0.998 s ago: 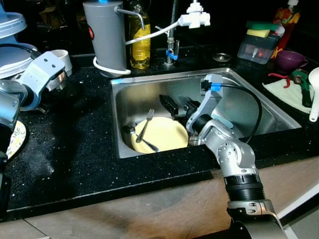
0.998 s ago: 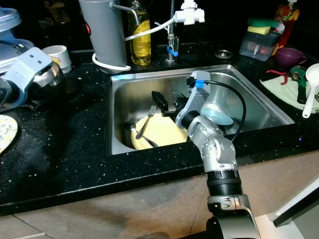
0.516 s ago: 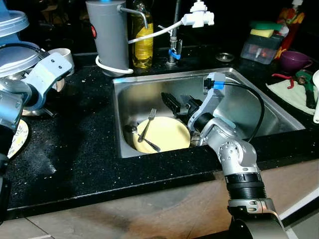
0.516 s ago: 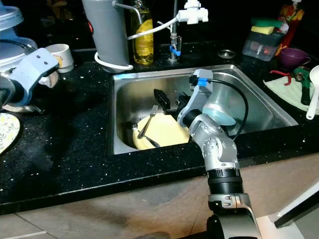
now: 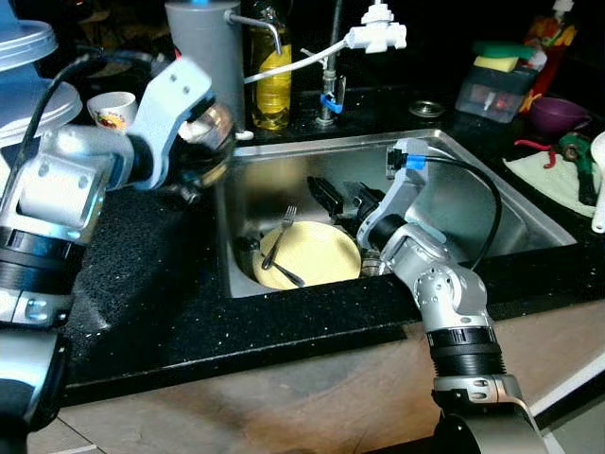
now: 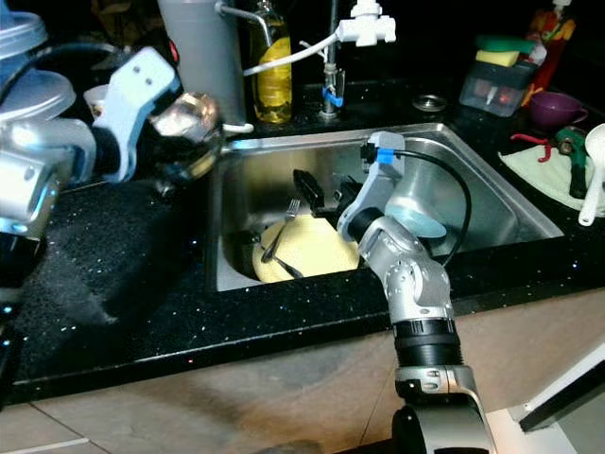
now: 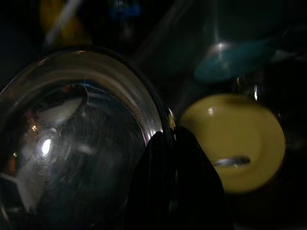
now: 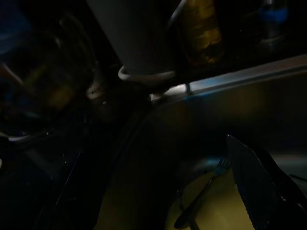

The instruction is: Kitchen organization

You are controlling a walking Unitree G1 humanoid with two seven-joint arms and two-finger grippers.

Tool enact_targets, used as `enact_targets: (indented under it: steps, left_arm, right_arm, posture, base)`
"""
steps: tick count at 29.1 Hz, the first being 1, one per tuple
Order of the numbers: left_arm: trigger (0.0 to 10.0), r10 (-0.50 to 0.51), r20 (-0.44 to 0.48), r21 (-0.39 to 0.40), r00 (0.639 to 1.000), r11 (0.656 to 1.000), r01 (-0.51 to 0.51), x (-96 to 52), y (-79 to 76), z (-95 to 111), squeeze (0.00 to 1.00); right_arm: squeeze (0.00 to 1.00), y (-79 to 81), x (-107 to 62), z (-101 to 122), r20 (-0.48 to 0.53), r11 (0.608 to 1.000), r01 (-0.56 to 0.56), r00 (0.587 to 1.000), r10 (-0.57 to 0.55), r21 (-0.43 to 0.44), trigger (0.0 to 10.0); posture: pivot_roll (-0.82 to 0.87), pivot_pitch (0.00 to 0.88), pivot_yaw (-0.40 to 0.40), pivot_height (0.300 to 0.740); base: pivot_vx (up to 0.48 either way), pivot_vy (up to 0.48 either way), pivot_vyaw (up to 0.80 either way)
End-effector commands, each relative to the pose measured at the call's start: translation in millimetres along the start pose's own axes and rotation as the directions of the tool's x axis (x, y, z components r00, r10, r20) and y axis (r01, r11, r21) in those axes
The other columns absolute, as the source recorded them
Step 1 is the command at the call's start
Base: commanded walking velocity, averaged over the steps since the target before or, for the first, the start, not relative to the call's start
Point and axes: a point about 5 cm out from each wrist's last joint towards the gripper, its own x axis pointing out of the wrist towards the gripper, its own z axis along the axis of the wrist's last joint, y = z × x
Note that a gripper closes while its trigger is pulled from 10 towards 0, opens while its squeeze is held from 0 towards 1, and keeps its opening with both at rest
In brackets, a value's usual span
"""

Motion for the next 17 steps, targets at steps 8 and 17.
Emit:
enact_targets:
  steps: [8,17]
  left_arm:
    - [0.0,-0.323,0.174,0.417,0.93,0.88,0.227,5.9,-65.4,9.7,0.0]
    - [0.0,-0.355,0.141,0.433,0.924,0.862,0.265,26.3,-83.2,-26.6,0.0]
  right_arm:
    - [0.0,-3.5,3.1,14.6,0.092,0.998,0.048,0.994,-0.051,0.034,10.0]
    - [0.0,-28.4,-2.7,29.0,0.153,0.968,0.241,0.961,-0.229,-0.065,10.0]
  posture:
    - [-0.03,0.121,-0.011,0.74]
    - [-0.02,0.124,-0.009,0.74]
  base:
    - [0.0,0.0,0.0]
    - [0.0,0.0,0.0]
